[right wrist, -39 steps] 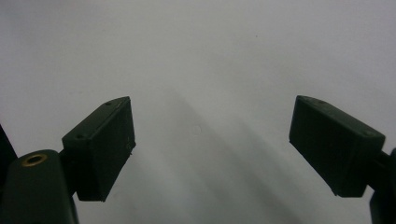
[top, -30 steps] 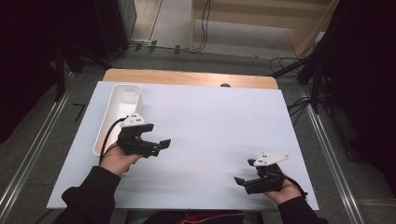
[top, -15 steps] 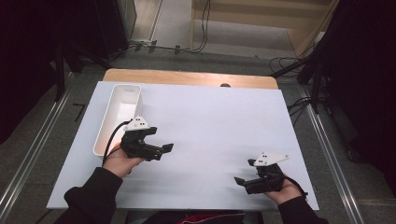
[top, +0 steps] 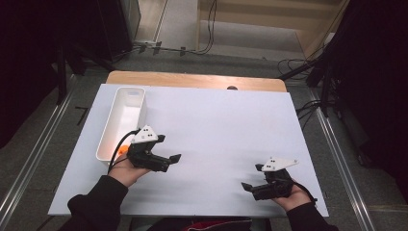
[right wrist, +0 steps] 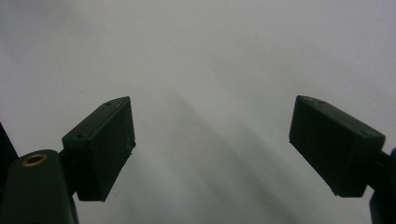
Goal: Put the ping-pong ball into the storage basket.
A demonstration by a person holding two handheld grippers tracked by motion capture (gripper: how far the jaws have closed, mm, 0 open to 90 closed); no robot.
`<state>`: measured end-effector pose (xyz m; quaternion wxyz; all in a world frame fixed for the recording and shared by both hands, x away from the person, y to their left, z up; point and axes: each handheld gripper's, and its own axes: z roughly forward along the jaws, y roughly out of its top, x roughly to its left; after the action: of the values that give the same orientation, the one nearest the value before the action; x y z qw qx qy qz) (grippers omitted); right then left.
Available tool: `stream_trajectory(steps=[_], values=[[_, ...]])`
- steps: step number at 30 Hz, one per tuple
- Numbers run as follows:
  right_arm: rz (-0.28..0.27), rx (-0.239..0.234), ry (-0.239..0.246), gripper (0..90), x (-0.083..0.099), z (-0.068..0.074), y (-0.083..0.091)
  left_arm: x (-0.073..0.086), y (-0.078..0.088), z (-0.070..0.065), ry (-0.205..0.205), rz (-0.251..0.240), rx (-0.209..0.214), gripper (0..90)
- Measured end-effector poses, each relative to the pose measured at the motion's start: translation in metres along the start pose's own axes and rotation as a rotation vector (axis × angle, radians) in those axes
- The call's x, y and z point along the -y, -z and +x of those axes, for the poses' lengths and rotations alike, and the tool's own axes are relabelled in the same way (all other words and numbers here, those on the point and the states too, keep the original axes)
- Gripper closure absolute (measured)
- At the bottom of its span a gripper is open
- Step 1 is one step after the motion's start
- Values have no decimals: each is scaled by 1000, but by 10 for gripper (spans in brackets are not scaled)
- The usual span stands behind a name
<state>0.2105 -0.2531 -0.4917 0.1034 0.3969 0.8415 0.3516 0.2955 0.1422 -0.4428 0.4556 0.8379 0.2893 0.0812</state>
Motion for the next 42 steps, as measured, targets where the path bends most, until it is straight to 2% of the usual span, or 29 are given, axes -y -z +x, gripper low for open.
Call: stream_trajectory(steps=[6,16,23,28,35,37,42], values=[[-1,0,1,129,0,0,0,3,-2,-3,-6,4,10,85],[0,1,2,129,0,0,0,11,-3,-10,-51,43,48,87],[0,1,2,129,0,0,0,15,-4,-10,-57,39,73,87],[-1,0,2,129,0,0,0,19,-5,-10,-56,61,88,87],[0,2,2,129,0,0,0,25,-4,-11,-72,69,102,87],[0,1,2,129,0,0,0,27,-4,-11,-66,69,107,87],[-3,2,1,129,0,0,0,32,-3,-11,-69,95,115,87]])
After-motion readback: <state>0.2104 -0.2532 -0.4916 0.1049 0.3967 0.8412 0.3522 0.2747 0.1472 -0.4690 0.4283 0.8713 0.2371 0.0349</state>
